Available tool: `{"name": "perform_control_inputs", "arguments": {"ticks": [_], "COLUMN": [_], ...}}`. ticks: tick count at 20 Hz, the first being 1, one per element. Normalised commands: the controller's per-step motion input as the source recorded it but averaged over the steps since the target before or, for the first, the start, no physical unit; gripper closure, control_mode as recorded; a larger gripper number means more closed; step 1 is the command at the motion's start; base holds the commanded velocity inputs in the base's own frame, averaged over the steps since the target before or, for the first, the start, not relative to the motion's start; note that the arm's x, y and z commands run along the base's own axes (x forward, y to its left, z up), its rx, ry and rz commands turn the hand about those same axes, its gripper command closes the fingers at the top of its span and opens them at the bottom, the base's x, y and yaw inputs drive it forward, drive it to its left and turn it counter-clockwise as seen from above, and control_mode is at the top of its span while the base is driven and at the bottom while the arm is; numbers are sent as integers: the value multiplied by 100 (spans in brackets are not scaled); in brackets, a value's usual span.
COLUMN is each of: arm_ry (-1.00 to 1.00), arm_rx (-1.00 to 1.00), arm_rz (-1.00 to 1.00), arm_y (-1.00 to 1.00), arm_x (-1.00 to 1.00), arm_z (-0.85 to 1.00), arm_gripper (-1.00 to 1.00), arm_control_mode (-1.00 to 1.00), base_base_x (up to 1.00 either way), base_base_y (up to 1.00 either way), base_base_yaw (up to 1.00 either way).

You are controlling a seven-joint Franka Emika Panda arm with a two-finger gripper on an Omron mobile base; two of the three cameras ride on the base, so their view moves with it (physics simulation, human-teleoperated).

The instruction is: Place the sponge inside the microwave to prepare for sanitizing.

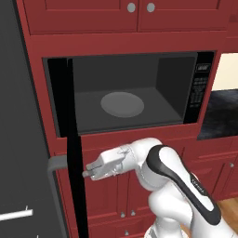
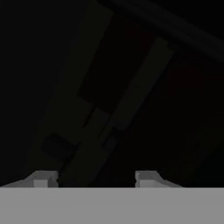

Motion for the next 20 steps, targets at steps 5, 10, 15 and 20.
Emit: {"name": "perform_control_inputs", "arguments": {"ticks": [5, 10, 15, 20], "arm_ry": [0, 0, 0, 0], "arm_rx": [0, 1, 11, 11], "arm_rz": [-32, -21, -2, 0], "arm_y": [14, -10, -48, -60], "arm_x": [31, 15, -13, -13], "arm_z": [-10, -5, 0, 1], "arm_gripper": [-100, -100, -100, -100], "arm_control_mode": [-100, -100, -100, -100], "base_base_x": [0, 0, 0, 0], "base_base_y": [0, 0, 0, 0], "base_base_yaw": [0, 0, 0, 0]}}
